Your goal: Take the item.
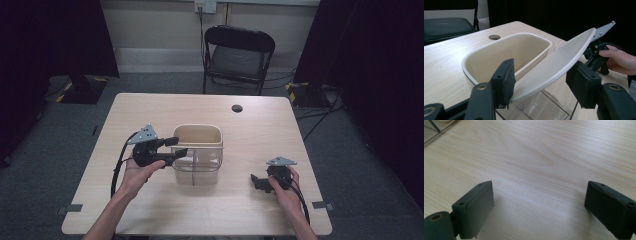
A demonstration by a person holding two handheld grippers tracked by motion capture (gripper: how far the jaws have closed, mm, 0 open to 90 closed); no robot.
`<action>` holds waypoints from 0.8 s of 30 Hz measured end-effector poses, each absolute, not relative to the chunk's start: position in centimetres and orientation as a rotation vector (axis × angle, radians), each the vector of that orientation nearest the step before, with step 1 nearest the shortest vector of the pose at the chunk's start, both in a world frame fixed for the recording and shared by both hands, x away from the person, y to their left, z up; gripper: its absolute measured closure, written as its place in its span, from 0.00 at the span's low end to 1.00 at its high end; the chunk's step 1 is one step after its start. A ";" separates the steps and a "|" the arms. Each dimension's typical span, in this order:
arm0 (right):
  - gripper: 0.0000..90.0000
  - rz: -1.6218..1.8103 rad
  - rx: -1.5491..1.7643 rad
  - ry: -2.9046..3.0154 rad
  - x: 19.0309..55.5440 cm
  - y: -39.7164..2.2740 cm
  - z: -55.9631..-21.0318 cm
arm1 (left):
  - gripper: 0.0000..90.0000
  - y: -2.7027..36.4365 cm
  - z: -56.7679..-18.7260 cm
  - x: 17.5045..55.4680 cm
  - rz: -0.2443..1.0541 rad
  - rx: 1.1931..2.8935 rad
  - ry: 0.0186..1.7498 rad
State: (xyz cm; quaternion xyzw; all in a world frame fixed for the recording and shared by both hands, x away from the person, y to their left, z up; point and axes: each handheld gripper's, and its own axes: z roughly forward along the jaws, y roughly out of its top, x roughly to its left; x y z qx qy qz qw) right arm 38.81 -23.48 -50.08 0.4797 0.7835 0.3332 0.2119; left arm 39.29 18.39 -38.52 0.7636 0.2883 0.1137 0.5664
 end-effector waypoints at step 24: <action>0.09 0.926 1.333 2.176 38.8 -23.5 -50.1 | 0.45 18.4 -38.6 39.3 0.273 1.794 0.672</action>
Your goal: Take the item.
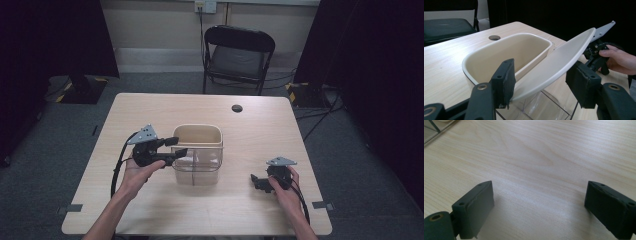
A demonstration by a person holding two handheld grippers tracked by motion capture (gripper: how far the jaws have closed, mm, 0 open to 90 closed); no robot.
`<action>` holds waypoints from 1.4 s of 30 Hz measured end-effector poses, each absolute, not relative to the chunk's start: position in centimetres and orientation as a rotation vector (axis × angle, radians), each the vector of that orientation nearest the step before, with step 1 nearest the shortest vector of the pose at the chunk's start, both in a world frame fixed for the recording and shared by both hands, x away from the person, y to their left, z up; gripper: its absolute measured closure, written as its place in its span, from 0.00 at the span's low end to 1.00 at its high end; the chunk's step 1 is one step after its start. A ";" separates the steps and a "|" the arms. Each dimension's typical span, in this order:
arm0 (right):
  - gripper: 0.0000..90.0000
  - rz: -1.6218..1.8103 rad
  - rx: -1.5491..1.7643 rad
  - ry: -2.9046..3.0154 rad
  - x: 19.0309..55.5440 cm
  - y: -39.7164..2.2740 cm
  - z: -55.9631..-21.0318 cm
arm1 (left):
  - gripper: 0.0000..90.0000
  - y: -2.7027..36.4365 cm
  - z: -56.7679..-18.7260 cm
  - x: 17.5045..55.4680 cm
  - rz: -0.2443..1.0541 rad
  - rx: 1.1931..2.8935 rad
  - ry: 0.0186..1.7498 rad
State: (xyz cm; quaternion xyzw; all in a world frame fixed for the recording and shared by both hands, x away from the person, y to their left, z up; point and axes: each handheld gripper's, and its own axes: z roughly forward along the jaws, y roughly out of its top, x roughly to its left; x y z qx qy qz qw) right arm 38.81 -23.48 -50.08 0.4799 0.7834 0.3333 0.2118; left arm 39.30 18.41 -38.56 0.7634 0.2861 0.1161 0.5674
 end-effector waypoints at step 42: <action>0.09 0.926 1.333 2.176 38.8 -23.5 -50.1 | 0.46 18.4 -38.5 39.4 0.272 1.796 0.676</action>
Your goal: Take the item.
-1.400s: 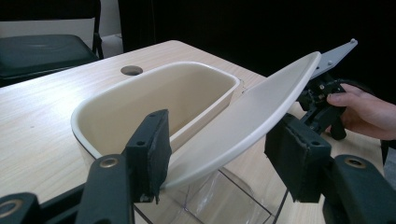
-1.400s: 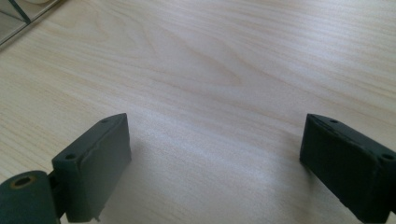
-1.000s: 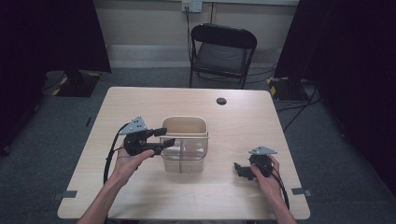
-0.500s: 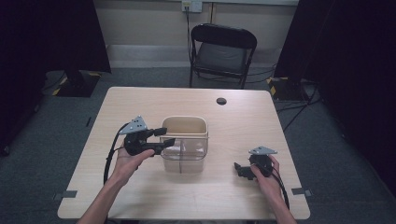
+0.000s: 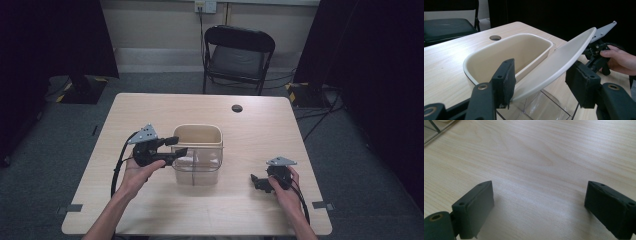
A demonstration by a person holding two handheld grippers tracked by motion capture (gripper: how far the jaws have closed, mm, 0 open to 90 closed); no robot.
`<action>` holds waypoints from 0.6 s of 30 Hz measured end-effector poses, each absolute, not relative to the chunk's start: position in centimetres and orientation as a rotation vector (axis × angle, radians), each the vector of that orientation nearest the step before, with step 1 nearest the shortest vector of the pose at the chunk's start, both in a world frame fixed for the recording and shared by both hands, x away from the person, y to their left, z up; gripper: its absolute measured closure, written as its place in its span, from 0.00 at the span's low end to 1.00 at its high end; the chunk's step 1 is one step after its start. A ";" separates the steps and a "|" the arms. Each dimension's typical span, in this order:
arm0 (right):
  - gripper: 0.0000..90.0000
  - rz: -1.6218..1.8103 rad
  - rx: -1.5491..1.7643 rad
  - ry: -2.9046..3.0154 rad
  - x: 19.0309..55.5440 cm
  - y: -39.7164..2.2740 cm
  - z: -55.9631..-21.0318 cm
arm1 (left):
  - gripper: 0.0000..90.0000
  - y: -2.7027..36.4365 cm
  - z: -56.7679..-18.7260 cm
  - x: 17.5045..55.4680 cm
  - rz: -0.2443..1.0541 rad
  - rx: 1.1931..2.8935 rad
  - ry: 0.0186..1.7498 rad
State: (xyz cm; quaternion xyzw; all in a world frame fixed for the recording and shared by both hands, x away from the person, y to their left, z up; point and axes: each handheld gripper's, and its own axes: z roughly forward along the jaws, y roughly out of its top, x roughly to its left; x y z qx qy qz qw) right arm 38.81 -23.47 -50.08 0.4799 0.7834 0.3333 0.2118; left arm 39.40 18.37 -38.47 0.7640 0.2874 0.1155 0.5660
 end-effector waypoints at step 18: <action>0.09 0.926 1.333 2.176 38.8 -23.5 -50.1 | 0.46 18.3 -38.5 39.4 0.282 1.798 0.676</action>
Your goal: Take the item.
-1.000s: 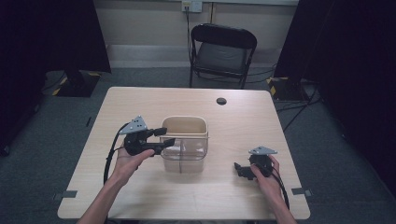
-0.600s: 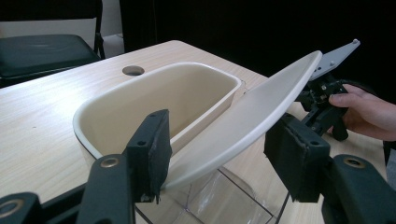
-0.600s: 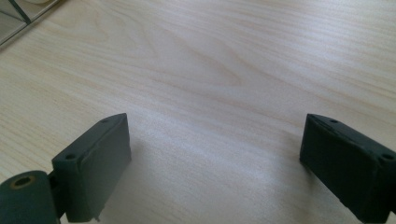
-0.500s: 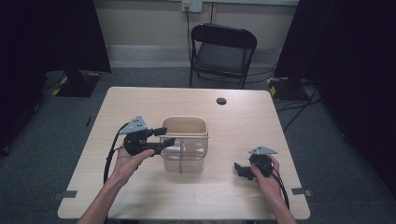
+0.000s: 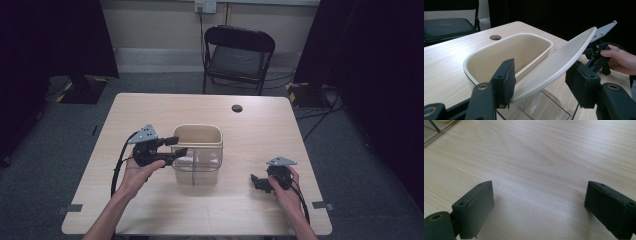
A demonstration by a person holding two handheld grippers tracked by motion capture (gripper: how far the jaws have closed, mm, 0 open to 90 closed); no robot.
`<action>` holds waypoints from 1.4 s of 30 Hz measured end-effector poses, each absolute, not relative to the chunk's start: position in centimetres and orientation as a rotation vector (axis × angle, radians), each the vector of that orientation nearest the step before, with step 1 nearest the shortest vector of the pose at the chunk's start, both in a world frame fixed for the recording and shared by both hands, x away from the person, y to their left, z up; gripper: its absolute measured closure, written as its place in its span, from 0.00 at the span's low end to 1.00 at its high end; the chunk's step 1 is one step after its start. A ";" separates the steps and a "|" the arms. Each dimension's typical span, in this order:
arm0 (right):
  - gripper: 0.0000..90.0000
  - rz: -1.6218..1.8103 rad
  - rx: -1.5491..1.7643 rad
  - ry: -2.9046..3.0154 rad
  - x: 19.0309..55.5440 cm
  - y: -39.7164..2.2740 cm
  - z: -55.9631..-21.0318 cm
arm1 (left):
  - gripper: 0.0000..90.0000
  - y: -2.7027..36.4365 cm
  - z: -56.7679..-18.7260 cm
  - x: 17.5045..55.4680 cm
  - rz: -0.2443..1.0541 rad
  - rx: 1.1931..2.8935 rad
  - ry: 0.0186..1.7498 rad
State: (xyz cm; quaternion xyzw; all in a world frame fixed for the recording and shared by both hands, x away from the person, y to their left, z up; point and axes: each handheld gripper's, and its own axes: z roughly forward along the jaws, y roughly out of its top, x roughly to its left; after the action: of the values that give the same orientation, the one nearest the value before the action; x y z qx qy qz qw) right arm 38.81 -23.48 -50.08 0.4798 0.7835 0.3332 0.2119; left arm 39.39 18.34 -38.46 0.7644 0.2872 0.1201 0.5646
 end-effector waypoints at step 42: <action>0.09 0.926 1.333 2.176 38.8 -23.5 -50.1 | 0.46 18.3 -38.5 39.4 0.272 1.795 0.677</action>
State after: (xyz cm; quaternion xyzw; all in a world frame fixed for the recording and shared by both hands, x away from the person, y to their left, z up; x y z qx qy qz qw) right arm 38.82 -23.48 -50.08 0.4797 0.7835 0.3333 0.2119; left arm 39.40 18.33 -38.50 0.7637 0.2881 0.1157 0.5661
